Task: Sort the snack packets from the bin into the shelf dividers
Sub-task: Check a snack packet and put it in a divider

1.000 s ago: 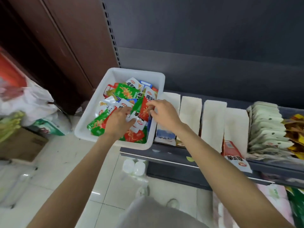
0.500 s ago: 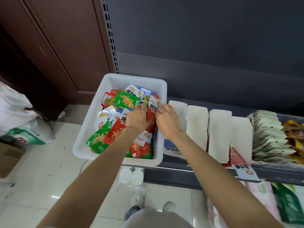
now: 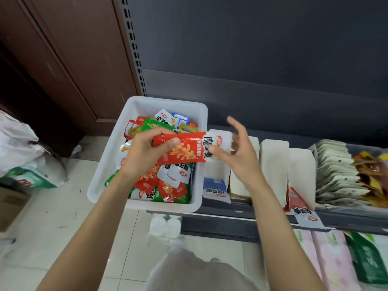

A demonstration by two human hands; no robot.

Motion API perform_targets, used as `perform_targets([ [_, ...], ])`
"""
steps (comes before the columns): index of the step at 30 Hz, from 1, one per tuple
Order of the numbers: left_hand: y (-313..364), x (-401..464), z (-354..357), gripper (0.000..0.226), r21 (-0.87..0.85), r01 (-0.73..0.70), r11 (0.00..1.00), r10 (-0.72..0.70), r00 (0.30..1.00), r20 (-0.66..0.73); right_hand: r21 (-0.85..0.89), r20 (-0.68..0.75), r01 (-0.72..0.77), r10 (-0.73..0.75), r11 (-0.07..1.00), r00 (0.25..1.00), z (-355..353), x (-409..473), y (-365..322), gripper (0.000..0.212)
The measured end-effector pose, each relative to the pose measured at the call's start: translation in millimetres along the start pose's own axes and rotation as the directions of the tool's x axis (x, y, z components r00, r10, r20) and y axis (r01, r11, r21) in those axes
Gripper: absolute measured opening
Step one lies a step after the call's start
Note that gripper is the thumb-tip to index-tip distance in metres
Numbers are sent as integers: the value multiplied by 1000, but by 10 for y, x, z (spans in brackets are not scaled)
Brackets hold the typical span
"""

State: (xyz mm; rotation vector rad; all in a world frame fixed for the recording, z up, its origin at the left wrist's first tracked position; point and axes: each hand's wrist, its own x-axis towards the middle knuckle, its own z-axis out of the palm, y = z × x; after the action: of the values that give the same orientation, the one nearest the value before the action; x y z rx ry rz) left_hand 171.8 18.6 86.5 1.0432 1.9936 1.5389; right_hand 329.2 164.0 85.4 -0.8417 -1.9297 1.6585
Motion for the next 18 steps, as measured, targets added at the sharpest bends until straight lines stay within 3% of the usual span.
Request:
perform_targets([
  [3, 195, -4, 322, 10, -24, -31, 999, 34, 990, 140, 61, 34, -81, 79, 995, 996, -402, -275, 38, 22],
  [6, 241, 16, 887, 16, 149, -158, 976, 141, 983, 119, 67, -222, -20, 35, 998, 974, -839, -629, 205, 13],
  [8, 289, -31, 1325, 26, 219, -267, 938, 253, 963, 92, 111, -459, -10, 60, 994, 886, -1186, -930, 353, 10],
  [11, 376, -192, 1941, 31, 236, -335, 912, 276, 927, 253, 190, -664, 8, 122, 982, 738, -1701, -1362, 549, 11],
  [13, 389, -310, 2302, 35, 321, -407, 855, 265, 875, 405, 131, -694, -22, 107, 991, 712, -1975, -1555, 655, 13],
  [15, 358, -399, 2608, 46, 444, -507, 739, 235, 811, 536, 5, -672, -82, 64, 997, 738, -2158, -1657, 779, 16],
  [18, 237, -517, 2926, 68, 585, -582, 564, 116, 758, 642, -357, -636, -172, -104, 918, 765, -2278, -1642, 1010, 21],
])
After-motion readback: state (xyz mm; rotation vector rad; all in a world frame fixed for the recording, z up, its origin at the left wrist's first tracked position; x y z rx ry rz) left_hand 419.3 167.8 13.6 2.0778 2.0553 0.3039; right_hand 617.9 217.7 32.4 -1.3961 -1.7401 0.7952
